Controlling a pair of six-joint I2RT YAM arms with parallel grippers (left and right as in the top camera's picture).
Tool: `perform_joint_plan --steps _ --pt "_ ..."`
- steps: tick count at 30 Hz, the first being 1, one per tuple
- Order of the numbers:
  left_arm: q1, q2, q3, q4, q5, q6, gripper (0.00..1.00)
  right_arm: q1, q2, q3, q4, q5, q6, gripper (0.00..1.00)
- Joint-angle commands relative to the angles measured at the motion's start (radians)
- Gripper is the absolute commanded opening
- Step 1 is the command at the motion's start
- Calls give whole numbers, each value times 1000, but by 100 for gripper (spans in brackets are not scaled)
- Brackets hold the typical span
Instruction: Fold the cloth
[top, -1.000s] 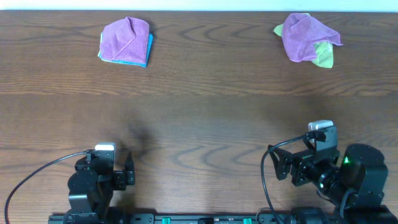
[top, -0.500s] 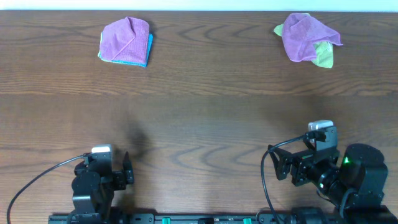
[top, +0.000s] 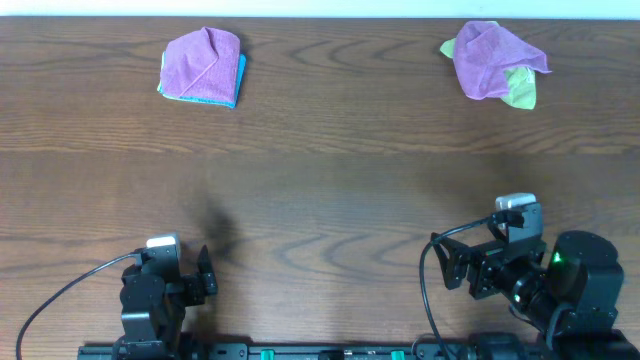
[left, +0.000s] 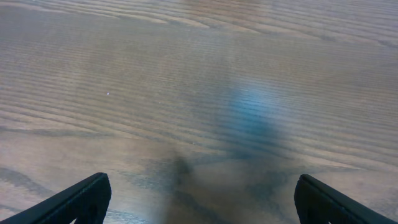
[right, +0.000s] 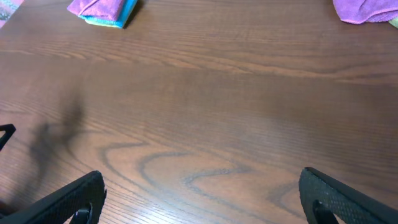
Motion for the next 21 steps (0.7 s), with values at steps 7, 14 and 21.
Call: perform_joint_plan --steps 7,14,21 --pt "-5 -11 -3 -3 -10 -6 95 -6 -5 -3 0 -3 10 99" --pt "-5 -11 -3 -3 -10 -6 95 -6 -5 -3 0 -3 10 99" --pt "-5 -11 -3 -3 -10 -6 95 -6 -29 -8 -16 29 10 99"
